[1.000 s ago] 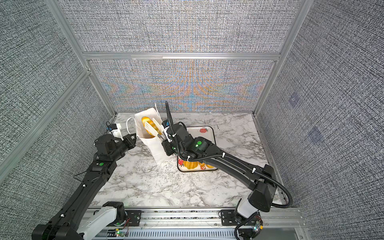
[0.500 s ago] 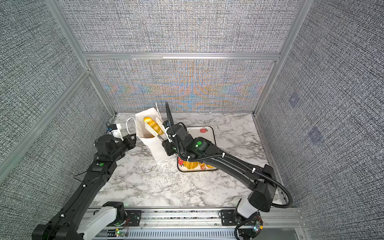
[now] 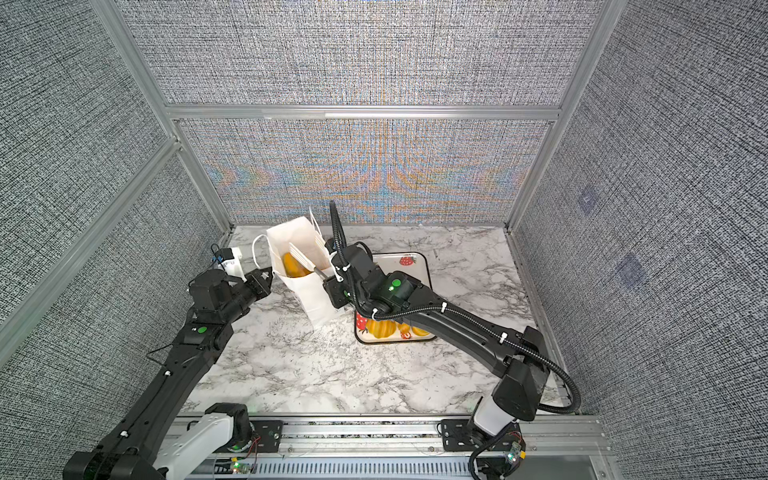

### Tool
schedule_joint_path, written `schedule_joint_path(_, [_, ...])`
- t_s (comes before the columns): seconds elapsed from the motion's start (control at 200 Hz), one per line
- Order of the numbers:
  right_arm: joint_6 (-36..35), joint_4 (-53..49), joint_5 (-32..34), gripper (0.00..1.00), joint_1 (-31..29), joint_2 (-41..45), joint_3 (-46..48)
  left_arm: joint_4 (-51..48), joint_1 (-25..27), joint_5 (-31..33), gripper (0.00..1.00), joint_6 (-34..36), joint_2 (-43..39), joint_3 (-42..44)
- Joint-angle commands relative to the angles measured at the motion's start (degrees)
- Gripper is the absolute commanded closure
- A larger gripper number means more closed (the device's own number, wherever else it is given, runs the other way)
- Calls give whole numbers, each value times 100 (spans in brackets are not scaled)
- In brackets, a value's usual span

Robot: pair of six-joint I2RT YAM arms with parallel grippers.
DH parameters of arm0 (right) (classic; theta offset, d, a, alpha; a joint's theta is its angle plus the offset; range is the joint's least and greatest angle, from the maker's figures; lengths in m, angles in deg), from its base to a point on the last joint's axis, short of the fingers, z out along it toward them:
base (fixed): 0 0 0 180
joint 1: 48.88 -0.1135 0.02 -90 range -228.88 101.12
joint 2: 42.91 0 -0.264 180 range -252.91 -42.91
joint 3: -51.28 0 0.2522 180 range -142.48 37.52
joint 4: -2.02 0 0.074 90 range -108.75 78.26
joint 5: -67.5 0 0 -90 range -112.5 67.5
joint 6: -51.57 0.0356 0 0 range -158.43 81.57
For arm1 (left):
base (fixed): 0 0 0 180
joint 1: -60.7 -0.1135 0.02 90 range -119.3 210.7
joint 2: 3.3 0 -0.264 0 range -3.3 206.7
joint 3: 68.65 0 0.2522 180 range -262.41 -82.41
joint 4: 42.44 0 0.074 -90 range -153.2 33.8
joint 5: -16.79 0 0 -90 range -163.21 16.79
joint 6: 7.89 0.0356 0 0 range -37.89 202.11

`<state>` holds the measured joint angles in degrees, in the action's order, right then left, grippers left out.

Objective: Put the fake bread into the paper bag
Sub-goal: 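Lower the twisted roll into the bag and open the tongs, then raise the open tongs out of the bag back over the tray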

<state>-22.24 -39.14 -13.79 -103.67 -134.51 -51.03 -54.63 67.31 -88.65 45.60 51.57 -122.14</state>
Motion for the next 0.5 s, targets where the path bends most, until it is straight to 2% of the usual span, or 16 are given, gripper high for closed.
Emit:
schedule_joint_path(0.0, [-69,33,86,50,-9,54,-101,-163,0,-63,100,38,-37,-51])
schedule_joint_path(0.495, [-255,-239,536,50,-1,827,-120,-266,-1,-125,100,-5,-126,-246])
